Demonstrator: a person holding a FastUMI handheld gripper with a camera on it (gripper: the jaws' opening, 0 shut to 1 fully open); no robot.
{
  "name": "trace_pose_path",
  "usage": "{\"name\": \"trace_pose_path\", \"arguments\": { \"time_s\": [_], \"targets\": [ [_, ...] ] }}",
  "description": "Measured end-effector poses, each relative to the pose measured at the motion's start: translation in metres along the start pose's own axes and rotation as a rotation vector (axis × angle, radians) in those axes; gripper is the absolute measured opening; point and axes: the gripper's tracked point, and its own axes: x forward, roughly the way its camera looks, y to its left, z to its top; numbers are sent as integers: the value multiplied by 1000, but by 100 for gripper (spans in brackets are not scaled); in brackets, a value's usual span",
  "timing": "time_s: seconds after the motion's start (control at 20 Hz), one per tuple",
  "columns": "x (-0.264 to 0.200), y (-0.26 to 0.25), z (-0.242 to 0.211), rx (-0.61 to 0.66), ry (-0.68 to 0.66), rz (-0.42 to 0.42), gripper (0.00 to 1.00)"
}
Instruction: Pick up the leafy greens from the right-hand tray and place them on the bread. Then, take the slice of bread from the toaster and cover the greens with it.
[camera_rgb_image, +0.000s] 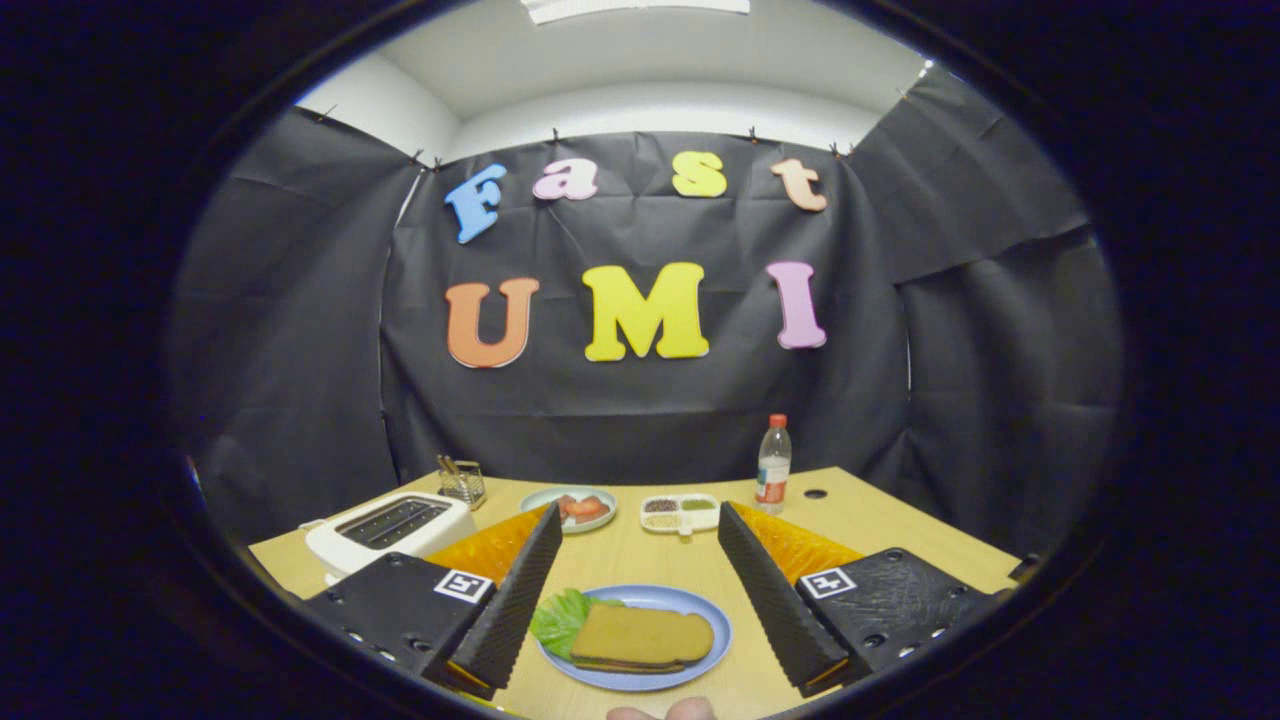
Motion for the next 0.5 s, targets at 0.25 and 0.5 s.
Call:
{"name": "trace_pose_path", "arguments": {
  "time_s": [0.25,0.5],
  "targets": [
    [-33,20,31,-66,-108,16,94],
    [-51,32,27,-62,-122,30,93]
  ]
}}
